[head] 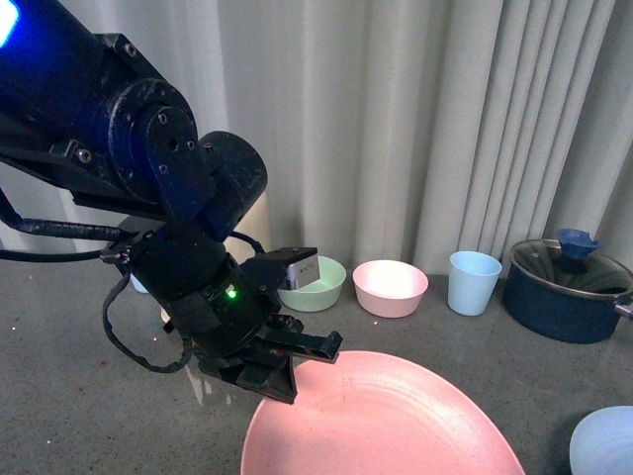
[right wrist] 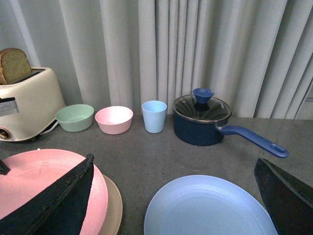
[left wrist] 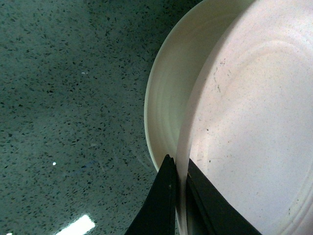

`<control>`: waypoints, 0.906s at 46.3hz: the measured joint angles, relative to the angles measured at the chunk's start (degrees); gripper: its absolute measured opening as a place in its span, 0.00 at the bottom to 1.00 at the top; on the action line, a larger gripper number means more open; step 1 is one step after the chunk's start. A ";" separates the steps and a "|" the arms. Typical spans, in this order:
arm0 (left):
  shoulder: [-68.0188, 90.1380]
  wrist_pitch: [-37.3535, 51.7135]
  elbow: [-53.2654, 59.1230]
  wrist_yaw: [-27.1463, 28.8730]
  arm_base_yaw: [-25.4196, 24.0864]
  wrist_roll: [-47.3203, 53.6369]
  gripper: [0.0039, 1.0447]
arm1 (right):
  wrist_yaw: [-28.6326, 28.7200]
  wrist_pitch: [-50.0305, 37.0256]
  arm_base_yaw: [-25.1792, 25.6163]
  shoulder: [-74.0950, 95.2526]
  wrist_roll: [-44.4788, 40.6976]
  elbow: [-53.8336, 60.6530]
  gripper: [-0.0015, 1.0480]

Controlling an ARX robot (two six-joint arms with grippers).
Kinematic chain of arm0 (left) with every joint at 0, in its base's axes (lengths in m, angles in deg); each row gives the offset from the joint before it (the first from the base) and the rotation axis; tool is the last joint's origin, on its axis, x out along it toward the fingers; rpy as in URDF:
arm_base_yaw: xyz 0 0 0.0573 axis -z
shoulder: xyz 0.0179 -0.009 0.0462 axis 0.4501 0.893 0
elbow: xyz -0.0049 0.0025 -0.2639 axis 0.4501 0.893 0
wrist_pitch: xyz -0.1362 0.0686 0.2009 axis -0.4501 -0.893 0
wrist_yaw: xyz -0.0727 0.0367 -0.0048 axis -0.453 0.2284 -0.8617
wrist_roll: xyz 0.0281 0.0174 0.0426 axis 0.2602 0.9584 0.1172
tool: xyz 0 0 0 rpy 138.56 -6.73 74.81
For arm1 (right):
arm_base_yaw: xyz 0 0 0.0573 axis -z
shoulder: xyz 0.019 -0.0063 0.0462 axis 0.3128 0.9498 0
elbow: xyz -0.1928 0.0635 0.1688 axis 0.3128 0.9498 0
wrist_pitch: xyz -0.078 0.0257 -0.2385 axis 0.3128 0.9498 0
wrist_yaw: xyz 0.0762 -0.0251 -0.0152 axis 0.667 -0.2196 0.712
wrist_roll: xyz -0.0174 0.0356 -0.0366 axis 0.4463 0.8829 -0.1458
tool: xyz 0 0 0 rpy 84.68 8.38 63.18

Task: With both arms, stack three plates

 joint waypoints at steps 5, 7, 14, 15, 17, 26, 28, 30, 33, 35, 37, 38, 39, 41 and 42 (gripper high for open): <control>1.25 0.68 -1.22 0.02 0.81 -1.57 0.03 | 0.00 0.00 0.00 0.00 0.00 0.00 0.93; 1.73 0.85 -1.81 -0.04 1.11 -2.14 0.03 | 0.00 0.00 0.00 0.00 0.00 0.00 0.93; 3.23 1.75 -2.84 0.42 1.84 -3.34 0.03 | 0.00 0.00 0.00 0.00 0.00 0.00 0.93; 3.34 1.81 -2.86 0.42 1.86 -3.34 0.03 | 0.00 0.00 0.00 0.00 0.00 0.00 0.93; 3.74 2.08 -2.89 0.39 1.95 -3.37 0.03 | 0.00 0.00 0.00 0.00 0.00 0.00 0.93; 4.85 2.45 -3.10 0.42 2.16 -3.50 0.03 | 0.00 0.00 0.00 0.00 0.00 0.00 0.93; 5.11 2.56 -3.21 0.42 2.16 -3.52 0.03 | 0.00 0.00 0.00 0.00 0.00 0.00 0.93; 5.31 2.69 -3.28 0.46 2.16 -3.52 0.03 | 0.00 0.00 0.00 0.00 0.00 0.00 0.93; 5.60 2.89 -3.34 0.55 2.16 -3.54 0.03 | 0.00 0.00 0.00 0.00 0.00 0.00 0.93; 5.73 3.06 -3.34 0.55 2.16 -3.54 0.03 | 0.00 0.00 0.00 0.00 0.00 0.00 0.93; 5.90 3.26 -3.39 0.52 2.10 -3.58 0.03 | 0.00 0.00 0.00 0.00 0.00 0.00 0.93; 5.99 3.37 -3.45 0.50 2.08 -3.65 0.03 | 0.00 0.00 0.00 0.00 0.00 0.00 0.93; 6.01 3.41 -3.48 0.52 2.08 -3.65 0.03 | 0.00 0.00 0.00 0.00 0.00 0.00 0.93; 6.19 3.48 -3.61 0.57 2.03 -3.72 0.03 | 0.00 0.00 0.00 0.00 0.00 0.00 0.93; 6.32 3.58 -3.63 0.57 1.97 -3.74 0.03 | 0.00 0.00 0.00 0.00 0.00 0.00 0.93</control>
